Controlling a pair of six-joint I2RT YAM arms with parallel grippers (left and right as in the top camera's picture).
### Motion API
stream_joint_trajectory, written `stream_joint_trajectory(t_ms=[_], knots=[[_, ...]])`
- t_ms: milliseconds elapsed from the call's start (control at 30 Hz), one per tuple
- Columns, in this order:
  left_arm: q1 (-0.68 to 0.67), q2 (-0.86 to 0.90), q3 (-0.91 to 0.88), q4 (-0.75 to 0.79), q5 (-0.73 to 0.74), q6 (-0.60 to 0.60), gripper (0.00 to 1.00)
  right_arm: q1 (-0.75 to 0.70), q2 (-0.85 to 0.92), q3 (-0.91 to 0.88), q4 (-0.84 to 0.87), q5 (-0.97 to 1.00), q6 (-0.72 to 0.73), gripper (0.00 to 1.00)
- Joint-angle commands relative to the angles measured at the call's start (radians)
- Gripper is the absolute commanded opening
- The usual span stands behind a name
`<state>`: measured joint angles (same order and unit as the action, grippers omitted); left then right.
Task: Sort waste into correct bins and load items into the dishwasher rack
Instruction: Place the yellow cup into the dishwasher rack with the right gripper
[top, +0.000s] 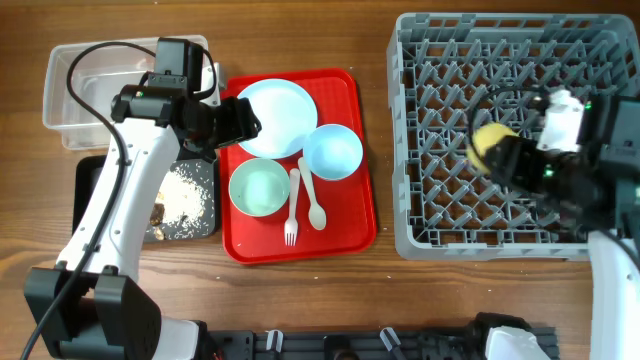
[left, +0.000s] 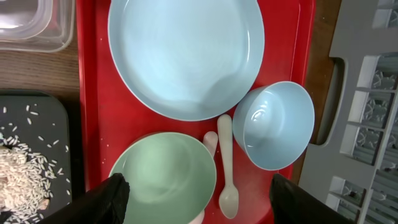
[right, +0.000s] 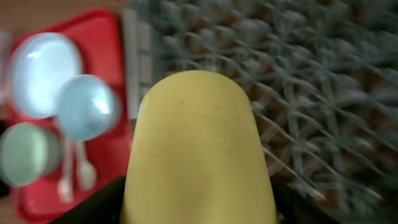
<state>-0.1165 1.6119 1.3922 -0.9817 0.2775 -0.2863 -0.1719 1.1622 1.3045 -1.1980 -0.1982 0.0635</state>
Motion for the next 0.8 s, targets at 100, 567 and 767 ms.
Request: stream_joint_trajectory(t_ms=[100, 567, 767], knots=[[0.002, -0.013, 0.003, 0.0, -0.017, 0.02, 0.74, -0.085, 0.216, 0.019, -0.123, 0.123, 0.015, 0.38], [0.001, -0.013, 0.003, -0.013, -0.018, 0.017, 0.75, -0.085, 0.498, 0.019, -0.033, 0.016, 0.016, 1.0], [0.002, -0.013, 0.003, -0.181, -0.251, -0.13, 0.75, -0.012, 0.249, 0.083, 0.091, -0.119, -0.048, 1.0]])
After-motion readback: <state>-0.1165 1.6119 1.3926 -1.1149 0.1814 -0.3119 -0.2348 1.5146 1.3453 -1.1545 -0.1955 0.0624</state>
